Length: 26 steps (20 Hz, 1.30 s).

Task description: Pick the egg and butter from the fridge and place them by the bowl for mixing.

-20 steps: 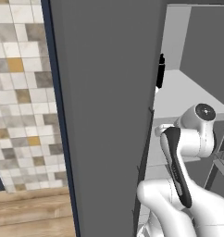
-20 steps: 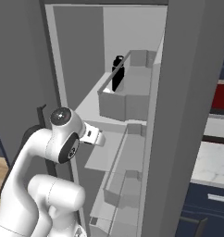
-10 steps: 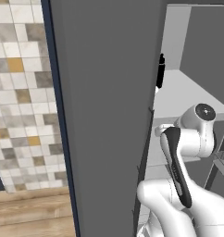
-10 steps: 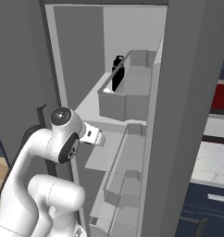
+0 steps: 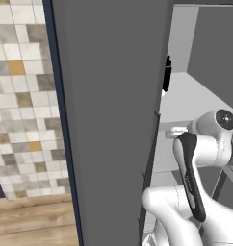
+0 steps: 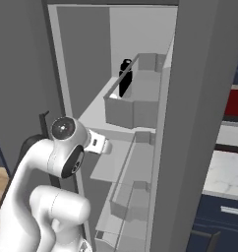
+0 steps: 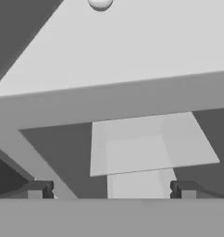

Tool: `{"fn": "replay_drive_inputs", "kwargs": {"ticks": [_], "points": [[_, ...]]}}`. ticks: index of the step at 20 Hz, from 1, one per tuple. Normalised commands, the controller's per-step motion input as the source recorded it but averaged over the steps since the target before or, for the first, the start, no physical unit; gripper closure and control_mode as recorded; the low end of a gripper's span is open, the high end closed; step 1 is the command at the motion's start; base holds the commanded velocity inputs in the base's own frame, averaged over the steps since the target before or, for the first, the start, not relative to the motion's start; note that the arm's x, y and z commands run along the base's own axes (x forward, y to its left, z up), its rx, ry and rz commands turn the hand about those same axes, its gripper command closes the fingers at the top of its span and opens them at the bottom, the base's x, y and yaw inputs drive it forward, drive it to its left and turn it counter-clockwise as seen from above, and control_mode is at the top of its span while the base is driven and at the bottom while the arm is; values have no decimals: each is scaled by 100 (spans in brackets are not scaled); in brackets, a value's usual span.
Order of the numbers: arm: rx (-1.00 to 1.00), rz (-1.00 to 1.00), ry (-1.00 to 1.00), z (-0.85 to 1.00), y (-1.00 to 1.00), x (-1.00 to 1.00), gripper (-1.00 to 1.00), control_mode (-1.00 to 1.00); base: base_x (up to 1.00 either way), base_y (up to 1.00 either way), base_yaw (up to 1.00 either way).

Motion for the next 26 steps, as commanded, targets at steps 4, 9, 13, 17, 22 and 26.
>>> {"fn": "replay_drive_inputs", "kwargs": {"ticks": [4,9,13,17,22,26], "points": [[0,-9,-4,48,0,-1,-100,-100,0,0,0],[0,-8,7,52,-3,6,-100,-100,0,0,0],[0,0,5,51,-7,0,-100,-100,0,0,0],[0,1,2,37,-18,0,-100,-100,0,0,0],[-3,12,-13,2,-9,3,-100,-100,0,0,0],[-8,7,-11,8,-7,16,-100,-100,0,0,0]]}}
